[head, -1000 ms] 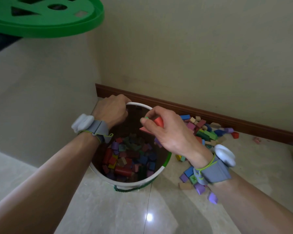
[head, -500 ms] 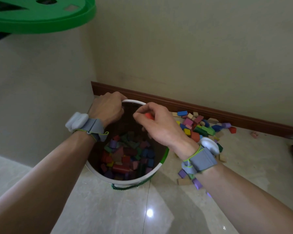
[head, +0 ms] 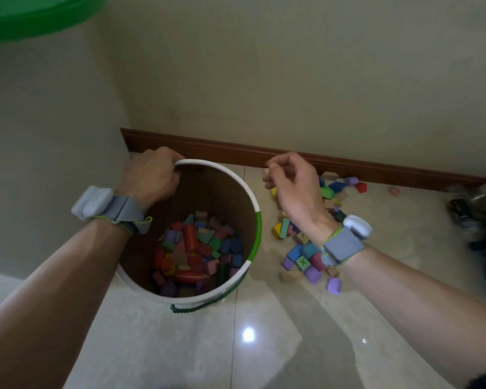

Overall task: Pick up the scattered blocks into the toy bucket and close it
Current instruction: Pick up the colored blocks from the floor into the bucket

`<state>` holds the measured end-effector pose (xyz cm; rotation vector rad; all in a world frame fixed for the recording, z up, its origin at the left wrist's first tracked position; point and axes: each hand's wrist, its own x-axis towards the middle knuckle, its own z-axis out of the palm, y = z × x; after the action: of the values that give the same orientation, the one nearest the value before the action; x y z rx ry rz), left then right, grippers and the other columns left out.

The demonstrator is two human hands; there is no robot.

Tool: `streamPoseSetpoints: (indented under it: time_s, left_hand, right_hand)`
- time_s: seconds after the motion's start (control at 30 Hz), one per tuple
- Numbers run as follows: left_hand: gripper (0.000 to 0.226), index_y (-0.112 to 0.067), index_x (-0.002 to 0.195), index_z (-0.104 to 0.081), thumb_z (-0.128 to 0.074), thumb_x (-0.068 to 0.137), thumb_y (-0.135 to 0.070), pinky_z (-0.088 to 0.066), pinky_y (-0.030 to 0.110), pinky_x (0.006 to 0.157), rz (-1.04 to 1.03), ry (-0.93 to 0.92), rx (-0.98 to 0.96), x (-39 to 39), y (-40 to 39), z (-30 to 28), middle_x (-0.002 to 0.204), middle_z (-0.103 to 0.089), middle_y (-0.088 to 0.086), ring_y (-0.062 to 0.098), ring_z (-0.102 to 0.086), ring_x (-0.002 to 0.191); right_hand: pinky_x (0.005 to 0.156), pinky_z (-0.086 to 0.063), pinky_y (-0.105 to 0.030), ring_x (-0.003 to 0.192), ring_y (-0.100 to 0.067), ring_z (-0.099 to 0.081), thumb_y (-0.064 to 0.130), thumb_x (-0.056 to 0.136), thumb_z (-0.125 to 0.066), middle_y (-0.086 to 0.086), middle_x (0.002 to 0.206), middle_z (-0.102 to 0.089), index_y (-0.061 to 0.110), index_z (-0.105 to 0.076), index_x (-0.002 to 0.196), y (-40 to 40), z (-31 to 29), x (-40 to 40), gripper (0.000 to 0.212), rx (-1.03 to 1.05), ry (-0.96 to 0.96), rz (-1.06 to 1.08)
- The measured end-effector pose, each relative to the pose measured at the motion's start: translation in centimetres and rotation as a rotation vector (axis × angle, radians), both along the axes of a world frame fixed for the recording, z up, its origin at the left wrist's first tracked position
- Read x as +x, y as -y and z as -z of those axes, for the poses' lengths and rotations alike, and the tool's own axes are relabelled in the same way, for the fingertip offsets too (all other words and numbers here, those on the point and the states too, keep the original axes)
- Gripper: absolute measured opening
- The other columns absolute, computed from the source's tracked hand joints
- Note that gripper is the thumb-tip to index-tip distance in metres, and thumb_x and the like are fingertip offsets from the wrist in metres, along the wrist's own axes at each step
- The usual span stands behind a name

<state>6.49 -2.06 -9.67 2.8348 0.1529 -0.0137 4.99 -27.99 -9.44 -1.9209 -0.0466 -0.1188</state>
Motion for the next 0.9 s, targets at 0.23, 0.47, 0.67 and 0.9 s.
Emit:
streamPoseSetpoints:
  time_s: [0.23, 0.47, 0.67, 0.9]
  left_hand:
    - [0.026, -0.011, 0.108, -0.059, -0.06, 0.087, -0.025, -0.03, 0.031, 0.068, 0.042, 0.041, 0.005, -1.7, 4.3, -0.3, 0.106, -0.062, 0.018, 0.038, -0.056, 0.099]
    - [0.025, -0.013, 0.11, -0.06, -0.059, 0.088, -0.024, -0.029, 0.029, 0.067, 0.035, 0.025, -0.027, -1.9, 4.3, -0.7, 0.107, -0.062, 0.017, 0.037, -0.056, 0.099]
    - [0.024, -0.021, 0.108, -0.065, -0.059, 0.085, -0.021, -0.032, 0.029, 0.067, 0.099, 0.071, -0.034, -1.6, 4.2, -0.7, 0.103, -0.064, 0.014, 0.035, -0.058, 0.097]
    - [0.023, -0.029, 0.104, -0.066, -0.058, 0.083, -0.022, -0.035, 0.029, 0.066, 0.151, 0.088, -0.035, -0.6, 4.0, -0.1, 0.097, -0.066, 0.008, 0.031, -0.06, 0.092]
  right_hand:
    - [0.092, -0.043, -0.047, 0.114, -0.032, -0.05, 0.051, 0.092, -0.047, -0.01, 0.125, -0.057, 0.02, -0.051, 0.14, 7.5, 11.9, -5.4, 0.057, -0.919, -0.014, -0.241]
    - [0.109, -0.018, -0.068, 0.144, -0.04, -0.024, 0.089, 0.08, -0.03, -0.003, 0.161, -0.019, 0.053, -0.013, 0.152, 13.8, 17.8, -7.4, 0.082, -1.325, -0.152, -0.51]
    - [0.102, -0.028, -0.066, 0.14, -0.044, -0.029, 0.088, 0.085, -0.021, -0.007, 0.157, -0.03, 0.054, -0.012, 0.152, 14.5, 19.3, -5.8, 0.076, -1.4, -0.144, -0.604]
    - [0.084, -0.046, -0.051, 0.127, -0.039, -0.039, 0.081, 0.09, -0.023, -0.007, 0.148, -0.038, 0.045, -0.031, 0.146, 14.0, 20.1, -4.7, 0.067, -1.394, -0.09, -0.588]
